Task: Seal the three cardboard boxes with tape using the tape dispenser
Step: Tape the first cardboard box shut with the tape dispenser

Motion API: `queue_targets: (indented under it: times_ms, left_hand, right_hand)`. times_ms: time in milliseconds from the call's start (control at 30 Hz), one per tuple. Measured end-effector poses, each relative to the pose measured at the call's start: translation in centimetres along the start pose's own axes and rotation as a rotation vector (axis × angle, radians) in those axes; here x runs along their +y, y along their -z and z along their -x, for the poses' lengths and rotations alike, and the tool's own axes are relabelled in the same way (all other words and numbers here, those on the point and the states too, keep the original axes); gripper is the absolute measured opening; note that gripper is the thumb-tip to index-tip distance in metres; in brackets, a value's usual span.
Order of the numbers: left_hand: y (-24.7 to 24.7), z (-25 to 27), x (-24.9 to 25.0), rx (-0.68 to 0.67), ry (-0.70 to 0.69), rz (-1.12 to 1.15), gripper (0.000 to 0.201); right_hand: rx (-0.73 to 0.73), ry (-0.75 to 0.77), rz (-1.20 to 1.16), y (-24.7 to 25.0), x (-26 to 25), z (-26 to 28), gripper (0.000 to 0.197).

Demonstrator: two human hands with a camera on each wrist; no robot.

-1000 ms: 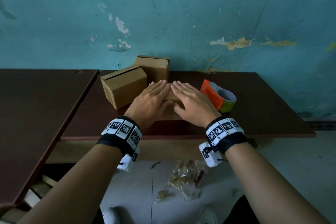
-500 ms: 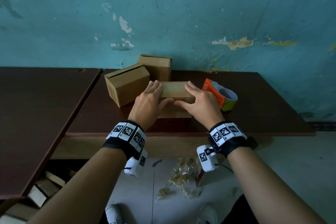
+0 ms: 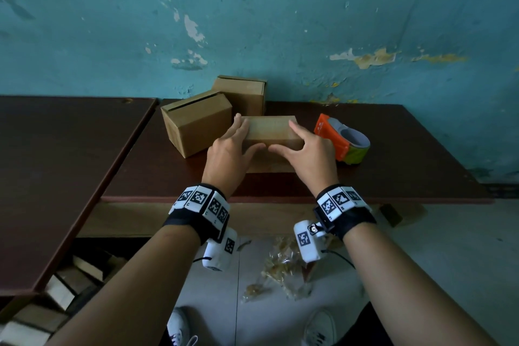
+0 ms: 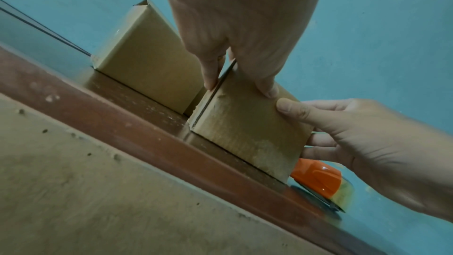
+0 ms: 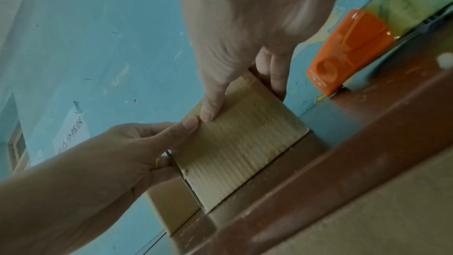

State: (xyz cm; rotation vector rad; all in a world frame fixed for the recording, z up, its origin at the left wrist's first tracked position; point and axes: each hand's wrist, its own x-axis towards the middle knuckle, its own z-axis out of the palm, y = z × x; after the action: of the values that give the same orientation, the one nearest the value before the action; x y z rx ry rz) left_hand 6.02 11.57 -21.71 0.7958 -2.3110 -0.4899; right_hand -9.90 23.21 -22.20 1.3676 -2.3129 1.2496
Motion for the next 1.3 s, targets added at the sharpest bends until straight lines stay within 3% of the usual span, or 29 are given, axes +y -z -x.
queue_targets:
  times_ms: [533, 833, 1133, 1300]
  left_hand:
    - [-0.4, -0.1, -2.0, 0.019, -0.052, 0.005, 0.077]
    - [-0.6, 0.0, -1.5, 0.034, -0.090, -0.056, 0.075]
    - [-0.4, -0.3, -1.5, 0.006, -0.094, -0.096, 0.074]
    - [-0.3, -0.8, -1.6, -0.040, -0.082, -0.123, 0.078]
  right_hand:
    - [0.115, 0.009, 0.042, -1.5, 0.8, 0.4, 0.085]
    - [-0.005, -0.046, -0.055, -0.7, 1.5, 0.5, 0.087]
    - [0.165, -0.147, -0.064, 2.4, 4.8, -0.4, 0.054]
    - [0.122, -0.155, -0.236, 2.4, 4.4, -0.7, 0.046]
